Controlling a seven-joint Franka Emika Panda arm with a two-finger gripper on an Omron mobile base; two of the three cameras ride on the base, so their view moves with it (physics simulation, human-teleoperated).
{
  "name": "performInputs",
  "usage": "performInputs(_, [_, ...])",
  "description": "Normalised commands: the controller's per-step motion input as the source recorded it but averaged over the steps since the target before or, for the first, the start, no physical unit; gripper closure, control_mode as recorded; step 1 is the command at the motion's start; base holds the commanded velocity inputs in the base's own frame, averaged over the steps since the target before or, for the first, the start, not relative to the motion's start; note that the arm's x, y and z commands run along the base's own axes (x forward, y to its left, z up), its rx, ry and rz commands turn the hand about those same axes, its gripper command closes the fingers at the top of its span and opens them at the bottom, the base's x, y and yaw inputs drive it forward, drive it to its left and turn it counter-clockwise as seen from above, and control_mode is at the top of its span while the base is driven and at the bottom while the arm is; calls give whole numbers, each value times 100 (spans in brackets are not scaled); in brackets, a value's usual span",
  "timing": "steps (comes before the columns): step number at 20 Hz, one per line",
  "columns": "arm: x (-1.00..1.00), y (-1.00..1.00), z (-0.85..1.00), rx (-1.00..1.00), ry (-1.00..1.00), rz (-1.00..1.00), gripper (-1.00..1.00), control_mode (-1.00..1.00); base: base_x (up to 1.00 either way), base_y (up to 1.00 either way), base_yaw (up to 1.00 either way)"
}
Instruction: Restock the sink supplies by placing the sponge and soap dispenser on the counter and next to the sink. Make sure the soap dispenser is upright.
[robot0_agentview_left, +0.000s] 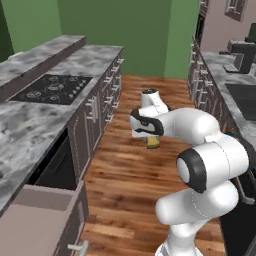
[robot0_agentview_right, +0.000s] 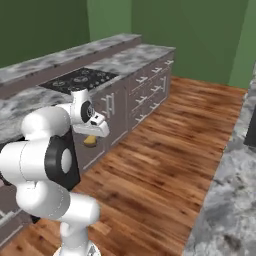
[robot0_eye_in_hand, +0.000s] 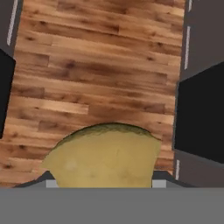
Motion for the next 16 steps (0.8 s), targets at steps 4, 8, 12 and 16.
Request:
performInputs(4, [0,0,0,0,0,0,100,100,31,6,-67])
performInputs(8, [0,0,0,0,0,0,100,100,68,44,-61])
performInputs(12, [0,0,0,0,0,0,100,100,78,55,-62])
performInputs(16, [0,0,0,0,0,0,100,100,77,46,-64])
